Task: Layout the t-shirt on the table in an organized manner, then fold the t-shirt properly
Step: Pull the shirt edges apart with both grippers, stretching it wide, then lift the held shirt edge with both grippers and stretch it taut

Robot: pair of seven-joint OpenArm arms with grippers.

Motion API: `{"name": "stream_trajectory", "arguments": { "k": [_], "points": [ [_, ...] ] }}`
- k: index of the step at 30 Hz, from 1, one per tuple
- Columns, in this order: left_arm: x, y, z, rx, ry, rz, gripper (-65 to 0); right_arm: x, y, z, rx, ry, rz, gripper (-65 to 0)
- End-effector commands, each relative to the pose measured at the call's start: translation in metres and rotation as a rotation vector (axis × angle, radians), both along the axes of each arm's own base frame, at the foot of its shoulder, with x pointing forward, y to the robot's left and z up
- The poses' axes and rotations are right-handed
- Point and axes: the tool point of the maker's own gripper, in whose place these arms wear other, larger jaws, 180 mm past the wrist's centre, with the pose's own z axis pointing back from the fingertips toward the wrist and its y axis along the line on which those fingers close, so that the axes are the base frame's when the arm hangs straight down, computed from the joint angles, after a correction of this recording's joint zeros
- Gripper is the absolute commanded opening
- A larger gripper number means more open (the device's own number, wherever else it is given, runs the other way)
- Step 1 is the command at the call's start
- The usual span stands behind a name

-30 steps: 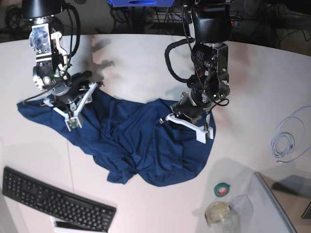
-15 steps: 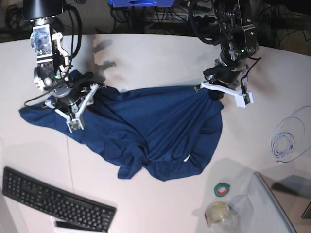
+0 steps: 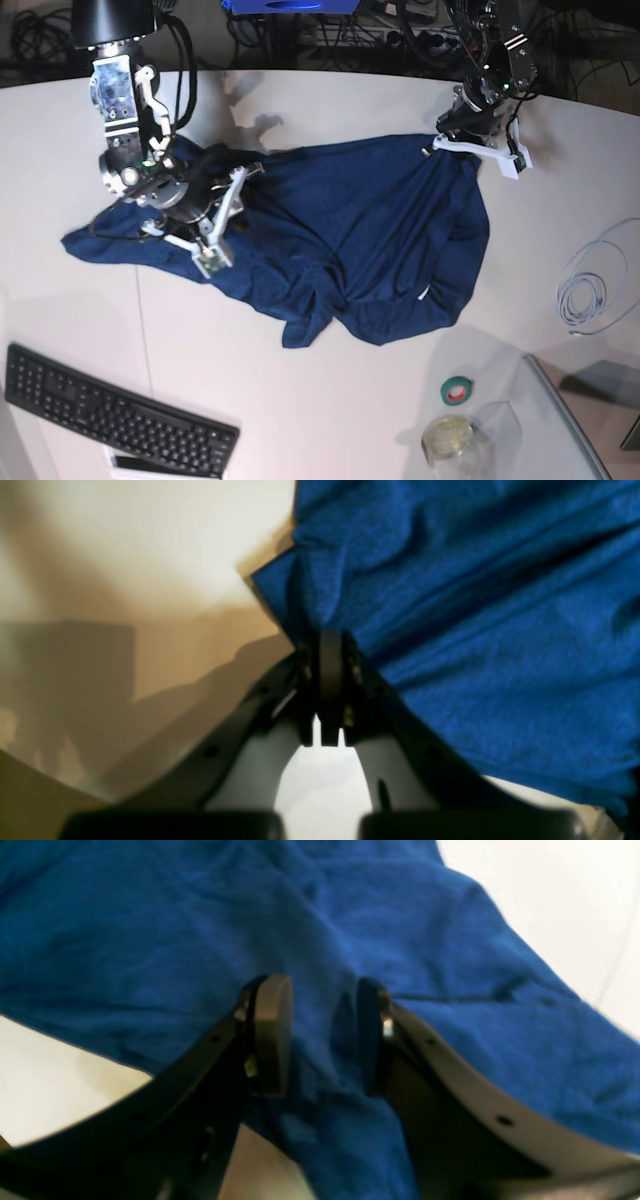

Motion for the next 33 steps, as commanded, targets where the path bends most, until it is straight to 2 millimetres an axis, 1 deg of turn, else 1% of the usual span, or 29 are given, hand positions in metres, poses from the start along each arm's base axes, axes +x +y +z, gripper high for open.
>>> {"name": "stream_trajectory", "arguments": {
  "k": [1, 2, 4, 7, 9, 11, 12, 13, 15, 16, 17, 18, 19, 22, 24, 25, 26, 29, 31, 33],
  "points": [
    [0.004, 0.004, 0.008, 0.017, -0.03, 0.001, -65.0, 0.007, 0.029, 0.018, 0.053, -0.056, 0.081, -44.3],
    [0.005, 0.004, 0.01, 0.017, -0.036, 0.001, -65.0, 0.001, 0.045, 0.019, 0.059, -0.057, 0.139, -44.3],
    [0.012, 0.001, 0.019, 0.016, -0.066, 0.003, -65.0, -0.001, 0.069, 0.026, 0.065, -0.076, 0.224, -44.3],
    [0.027, 0.002, 0.043, 0.038, -0.138, -0.004, -65.0, 0.004, 0.095, 0.039, 0.065, -0.116, 0.306, -44.3],
    [0.035, 0.003, 0.059, 0.053, -0.181, -0.01, -65.0, 0.01, 0.108, 0.049, 0.059, -0.147, 0.354, -44.3],
    [0.038, 0.004, 0.067, 0.062, -0.203, -0.01, -65.0, 0.015, 0.108, 0.053, 0.034, -0.148, 0.341, -44.3],
    [0.039, 0.004, 0.067, 0.062, -0.204, -0.01, -65.0, 0.025, 0.103, 0.061, 0.034, -0.161, 0.279, -44.3],
    [0.038, 0.005, 0.066, 0.062, -0.201, -0.009, -65.0, 0.039, 0.086, 0.068, 0.036, -0.17, 0.16, -43.7],
    [0.037, 0.004, 0.064, 0.06, -0.195, -0.008, -65.0, 0.049, 0.048, 0.071, 0.025, -0.161, -0.037, -43.5],
    [0.035, 0.004, 0.062, 0.058, -0.188, -0.008, -65.0, 0.05, 0.027, 0.069, 0.005, -0.143, -0.124, -43.4],
    [0.034, 0.004, 0.058, 0.054, -0.178, -0.007, -65.0, 0.046, 0.004, 0.064, -0.033, -0.108, -0.187, -42.8],
    [0.031, 0.004, 0.054, 0.051, -0.165, -0.007, -65.0, 0.035, -0.016, 0.056, -0.074, -0.06, -0.231, -40.7],
    [0.03, 0.004, 0.05, 0.048, -0.155, -0.006, -65.0, 0.023, -0.029, 0.048, -0.098, -0.022, -0.256, -38.1],
    [0.025, 0.004, 0.041, 0.044, -0.128, -0.006, -65.0, -0.013, -0.05, 0.027, -0.117, 0.028, -0.295, -30.3],
    [0.023, 0.008, 0.039, 0.054, -0.117, -0.012, -65.0, -0.028, -0.068, 0.018, -0.106, 0.033, -0.358, -26.7],
    [0.022, 0.01, 0.037, 0.056, -0.111, -0.013, -65.0, -0.033, -0.08, 0.014, -0.101, 0.027, -0.401, -25.2],
    [0.022, 0.01, 0.037, 0.057, -0.111, -0.013, -65.0, -0.036, -0.085, 0.013, -0.076, 0.02, -0.449, -24.8],
    [0.024, 0.011, 0.038, 0.062, -0.114, -0.015, -65.0, -0.043, -0.108, 0.005, -0.004, 0.01, -0.586, -24.6],
    [0.026, 0.011, 0.039, 0.065, -0.119, -0.016, -65.0, -0.043, -0.11, -0.005, 0.017, 0.04, -0.604, -24.6],
    [0.027, 0.01, 0.04, 0.064, -0.122, -0.02, -65.0, -0.041, -0.119, -0.013, 0.014, 0.06, -0.636, -24.6]
  ]
}}
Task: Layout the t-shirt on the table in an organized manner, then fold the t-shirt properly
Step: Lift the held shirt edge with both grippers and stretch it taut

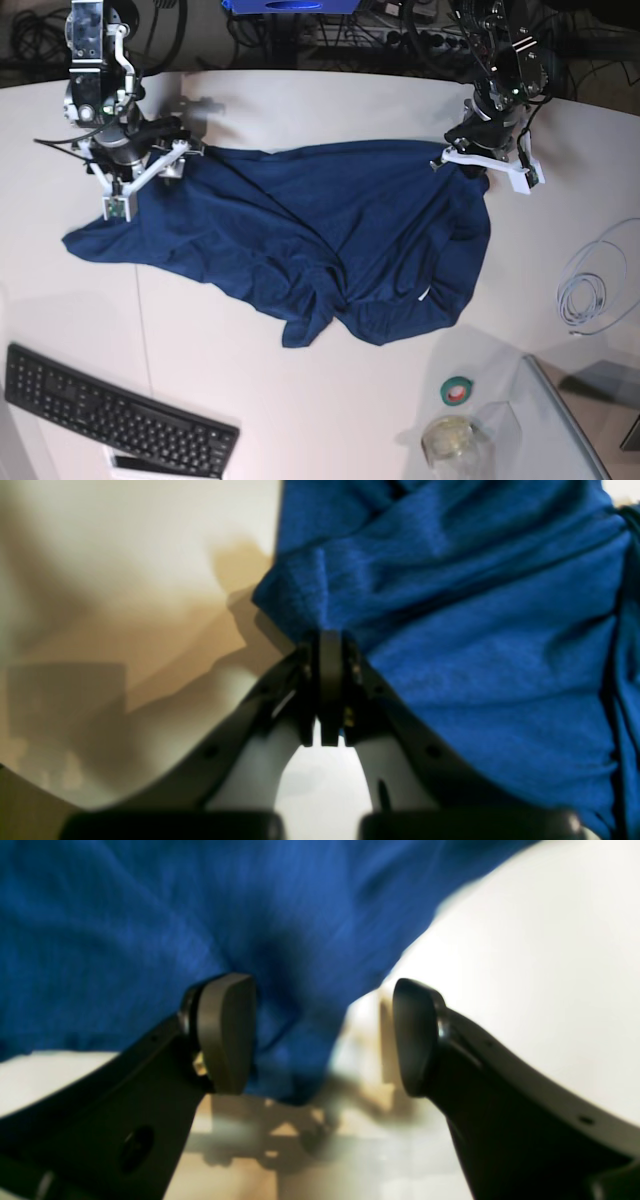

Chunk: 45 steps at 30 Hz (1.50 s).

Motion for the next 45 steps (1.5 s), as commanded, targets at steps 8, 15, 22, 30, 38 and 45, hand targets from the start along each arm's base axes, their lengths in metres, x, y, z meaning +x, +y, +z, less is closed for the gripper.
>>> {"name": "stream_trajectory", "arguments": {
  "k": [8, 15, 22, 30, 38, 45],
  "points": [
    [0.005, 0.004, 0.009, 0.016, -0.036, 0.001, -65.0, 0.018, -0.017, -0.004, -0.013, -0.023, -0.04, -32.3],
    [0.021, 0.021, 0.036, 0.072, -0.103, -0.016, -65.0, 0.02, -0.028, 0.033, -0.043, -0.12, -0.052, -64.7],
    [0.073, 0.02, 0.115, 0.12, -0.276, -0.067, -65.0, 0.025, -0.066, 0.114, -0.068, -0.215, -0.094, -64.8],
    [0.101, 0.013, 0.148, 0.103, -0.34, -0.087, -65.0, -0.001, -0.113, 0.12, 0.004, -0.1, -0.168, -64.8],
    [0.104, 0.012, 0.145, 0.1, -0.332, -0.09, -65.0, -0.001, -0.131, 0.119, -0.041, -0.078, -0.161, -64.5],
    [0.049, 0.01, 0.055, 0.037, -0.075, -0.086, -65.0, -0.027, -0.087, 0.027, 0.179, 0.085, -0.114, -64.2]
  ]
}}
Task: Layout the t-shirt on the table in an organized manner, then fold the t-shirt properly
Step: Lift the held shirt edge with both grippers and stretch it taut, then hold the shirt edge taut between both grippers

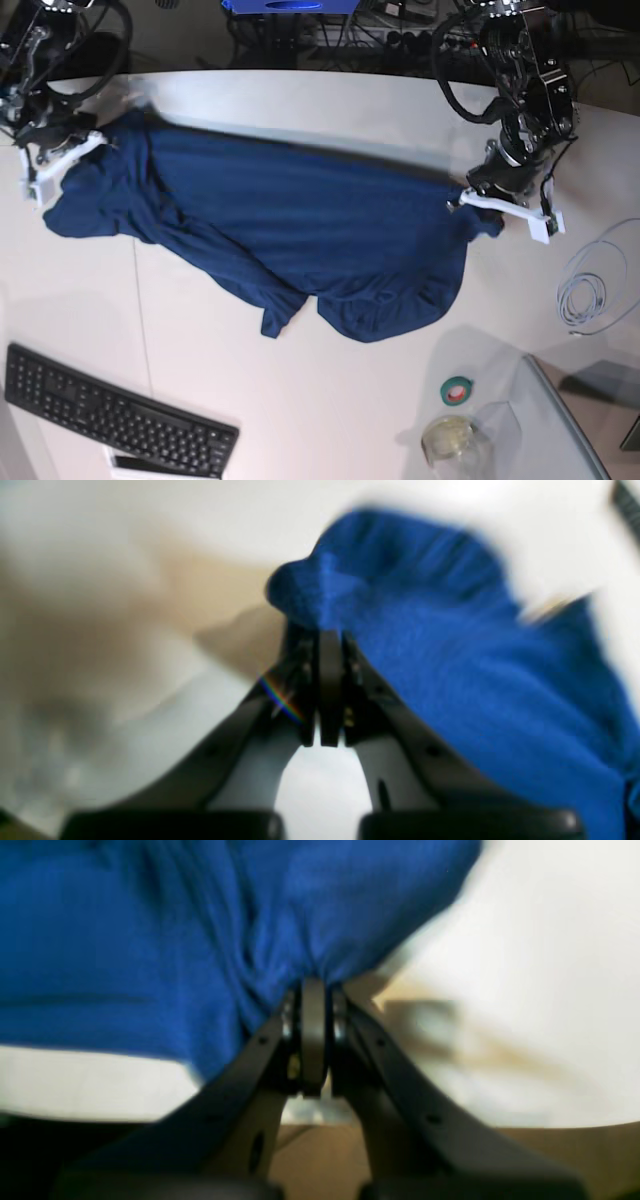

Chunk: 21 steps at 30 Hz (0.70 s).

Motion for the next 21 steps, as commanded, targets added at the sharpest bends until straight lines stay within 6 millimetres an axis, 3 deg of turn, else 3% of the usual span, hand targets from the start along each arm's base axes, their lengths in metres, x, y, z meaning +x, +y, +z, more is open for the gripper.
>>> {"name": "stream_trajectory", "arguments": {
  "k": [1, 4, 10, 12, 16, 18, 21],
  "points": [
    [0.003, 0.003, 0.002, 0.007, -0.022, 0.005, -65.0, 0.01, -0.01, 0.005, -0.018, -0.049, -0.014, -64.2],
    [-0.017, 0.007, -0.024, 0.005, 0.033, 0.026, -65.0, 0.008, 0.006, -0.009, 0.015, -0.035, 0.012, -64.2],
    [-0.036, 0.005, -0.041, -0.007, 0.079, 0.038, -65.0, 0.002, 0.009, -0.012, 0.014, -0.028, 0.021, -62.9],
    [-0.04, 0.005, -0.044, -0.009, 0.089, 0.038, -65.0, -0.002, 0.006, -0.011, -0.01, -0.02, 0.032, -55.5],
    [-0.041, 0.005, -0.044, -0.009, 0.091, 0.038, -65.0, -0.001, 0.0, 0.007, -0.138, -0.045, 0.098, -35.0],
    [-0.041, 0.005, -0.044, -0.009, 0.091, 0.038, -65.0, 0.006, 0.006, 0.021, -0.207, -0.113, 0.153, -34.7],
    [-0.041, 0.005, -0.044, -0.009, 0.091, 0.038, -65.0, 0.018, 0.039, 0.035, -0.26, -0.197, 0.292, -34.7]
  ]
}}
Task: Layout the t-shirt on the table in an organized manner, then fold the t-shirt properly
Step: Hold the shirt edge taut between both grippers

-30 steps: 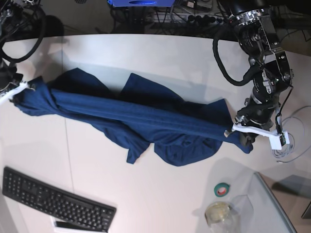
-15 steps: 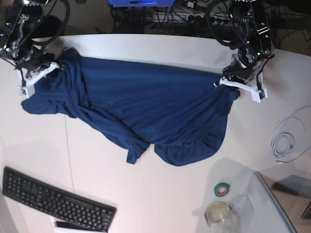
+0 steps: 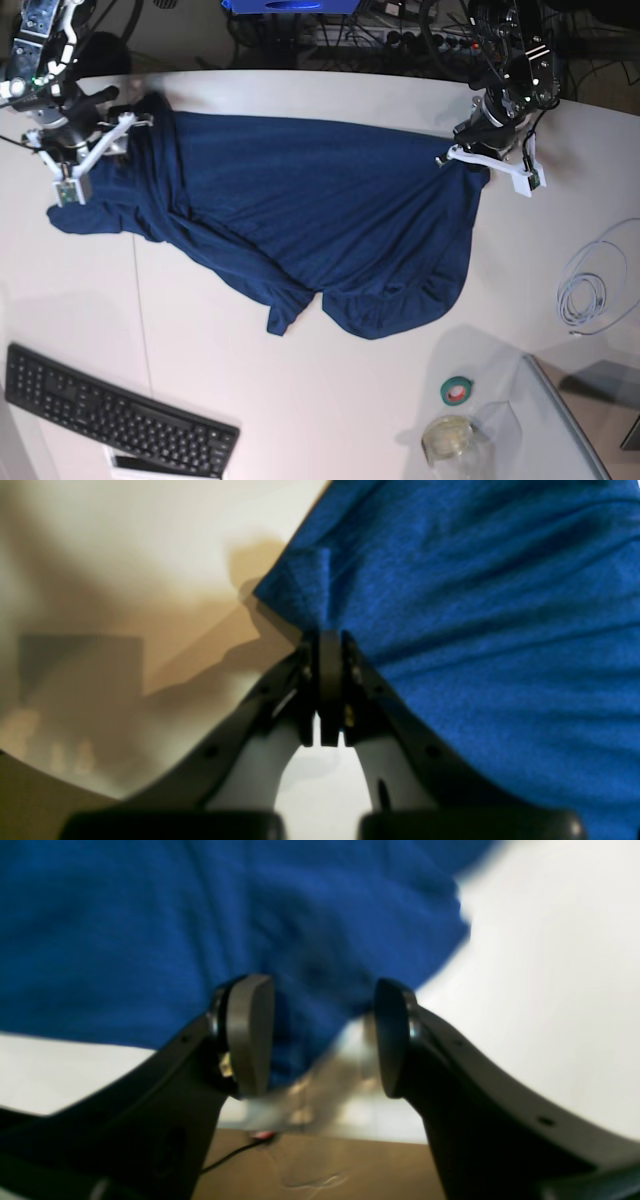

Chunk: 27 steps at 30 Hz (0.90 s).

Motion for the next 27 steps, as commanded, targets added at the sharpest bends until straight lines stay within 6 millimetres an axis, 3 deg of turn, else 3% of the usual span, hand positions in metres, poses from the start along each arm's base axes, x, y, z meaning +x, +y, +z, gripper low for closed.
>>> {"name": "stream_trajectory", "arguments": {
  "k": [1, 4, 7, 13, 15, 18, 19, 22, 25, 27],
  "points": [
    [0.005, 0.004, 0.008, 0.018, -0.029, 0.0, -65.0, 0.011, 0.011, 0.009, -0.008, -0.048, 0.048, -34.7],
    [0.005, 0.004, 0.008, 0.018, -0.029, 0.0, -65.0, 0.026, 0.041, 0.006, -0.057, -0.047, 0.173, -34.4],
    [0.005, 0.004, 0.008, 0.019, -0.031, 0.0, -65.0, 0.044, 0.052, -0.003, -0.105, -0.035, 0.228, -34.4],
    [0.005, 0.004, 0.008, 0.018, -0.029, 0.0, -65.0, 0.065, 0.042, -0.02, -0.163, 0.012, 0.22, -34.8],
    [0.005, 0.004, 0.008, 0.018, -0.029, 0.0, -65.0, 0.065, 0.042, -0.026, -0.162, 0.029, 0.222, -40.8],
    [0.005, 0.005, 0.008, 0.019, -0.03, 0.003, -65.0, 0.066, 0.043, -0.027, -0.159, 0.032, 0.222, -60.2],
    [0.005, 0.006, 0.008, 0.021, -0.03, 0.006, -65.0, 0.064, 0.043, -0.026, -0.16, 0.031, 0.22, -63.9],
    [0.004, 0.008, 0.008, 0.022, -0.03, 0.01, -65.0, 0.062, 0.031, -0.008, -0.186, -0.012, 0.191, -64.7],
    [0.004, 0.009, 0.009, 0.023, -0.031, 0.012, -65.0, 0.061, 0.006, 0.027, -0.24, -0.095, 0.123, -64.7],
    [0.005, 0.009, 0.009, 0.025, -0.033, 0.011, -65.0, 0.054, -0.021, 0.042, -0.282, -0.108, 0.053, -64.7]
  ]
}}
